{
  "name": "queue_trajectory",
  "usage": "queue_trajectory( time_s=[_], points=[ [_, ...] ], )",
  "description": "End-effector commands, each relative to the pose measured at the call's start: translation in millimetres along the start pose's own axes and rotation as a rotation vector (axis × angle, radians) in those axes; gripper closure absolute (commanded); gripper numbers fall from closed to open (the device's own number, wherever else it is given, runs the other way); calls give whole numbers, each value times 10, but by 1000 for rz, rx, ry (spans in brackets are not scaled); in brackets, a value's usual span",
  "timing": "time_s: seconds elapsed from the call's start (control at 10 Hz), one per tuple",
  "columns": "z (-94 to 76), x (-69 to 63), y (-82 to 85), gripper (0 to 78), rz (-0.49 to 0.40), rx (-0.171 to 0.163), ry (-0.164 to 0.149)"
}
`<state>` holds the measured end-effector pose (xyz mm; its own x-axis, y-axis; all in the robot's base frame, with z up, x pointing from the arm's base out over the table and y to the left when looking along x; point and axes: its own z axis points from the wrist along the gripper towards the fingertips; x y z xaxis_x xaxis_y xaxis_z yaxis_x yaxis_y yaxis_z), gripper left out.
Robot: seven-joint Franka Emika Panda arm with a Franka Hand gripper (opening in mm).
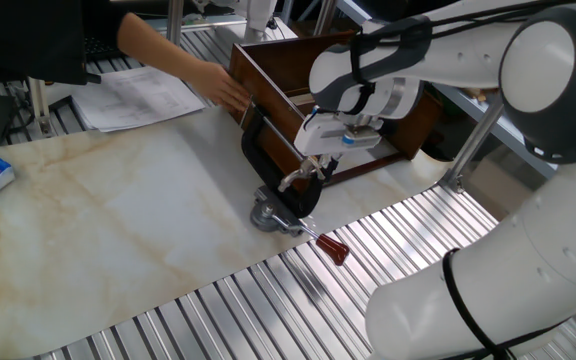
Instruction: Turn off the water tap
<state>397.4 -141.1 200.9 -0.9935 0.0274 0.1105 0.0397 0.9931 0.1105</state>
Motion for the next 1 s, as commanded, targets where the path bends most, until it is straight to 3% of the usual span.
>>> queue_trajectory(
  time_s=[0.1, 0.9, 1.0],
  points=[
    [-18, 28, 150, 776, 42, 10, 0],
    [91, 101, 152, 776, 23, 47, -27],
    [111, 131, 155, 776, -1, 105, -33]
  ],
)
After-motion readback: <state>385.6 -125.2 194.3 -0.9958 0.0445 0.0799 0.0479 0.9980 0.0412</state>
